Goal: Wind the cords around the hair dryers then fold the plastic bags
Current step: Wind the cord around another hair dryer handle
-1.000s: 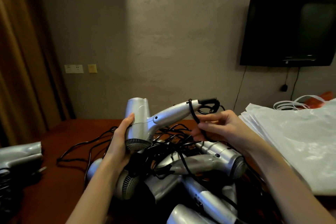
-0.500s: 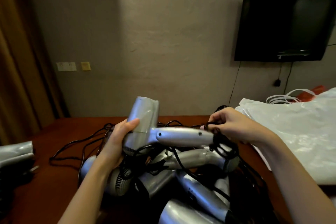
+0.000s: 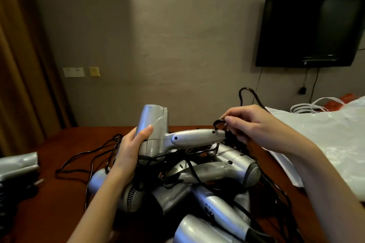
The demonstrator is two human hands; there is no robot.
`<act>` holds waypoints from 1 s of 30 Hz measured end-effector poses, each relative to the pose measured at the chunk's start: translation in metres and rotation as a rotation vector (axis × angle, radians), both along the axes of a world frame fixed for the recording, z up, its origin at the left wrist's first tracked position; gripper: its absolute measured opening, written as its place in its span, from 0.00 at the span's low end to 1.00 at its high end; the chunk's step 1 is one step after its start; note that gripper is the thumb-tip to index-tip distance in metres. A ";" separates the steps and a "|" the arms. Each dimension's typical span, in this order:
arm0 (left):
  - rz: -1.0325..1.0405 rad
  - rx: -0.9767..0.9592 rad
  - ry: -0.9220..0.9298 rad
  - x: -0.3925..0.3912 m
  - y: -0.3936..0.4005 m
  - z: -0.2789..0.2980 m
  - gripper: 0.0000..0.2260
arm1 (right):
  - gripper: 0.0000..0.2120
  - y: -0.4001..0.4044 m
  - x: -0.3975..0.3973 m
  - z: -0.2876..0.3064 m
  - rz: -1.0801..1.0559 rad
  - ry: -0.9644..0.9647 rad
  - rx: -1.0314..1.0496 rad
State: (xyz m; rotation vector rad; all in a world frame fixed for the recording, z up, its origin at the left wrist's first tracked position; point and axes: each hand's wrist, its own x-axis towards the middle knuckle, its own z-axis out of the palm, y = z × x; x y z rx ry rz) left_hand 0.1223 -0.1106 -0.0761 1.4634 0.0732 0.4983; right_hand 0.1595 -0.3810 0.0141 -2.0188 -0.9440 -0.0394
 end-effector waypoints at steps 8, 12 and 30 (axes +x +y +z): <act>0.039 -0.239 0.011 0.003 0.005 0.003 0.33 | 0.11 0.006 0.012 -0.012 0.185 0.120 -0.051; 0.035 -0.256 0.017 0.003 0.004 0.003 0.22 | 0.15 0.004 0.023 -0.024 0.184 0.346 -0.097; -0.131 0.033 -0.008 -0.007 0.001 0.002 0.26 | 0.09 -0.018 0.035 -0.033 -0.073 0.253 -0.211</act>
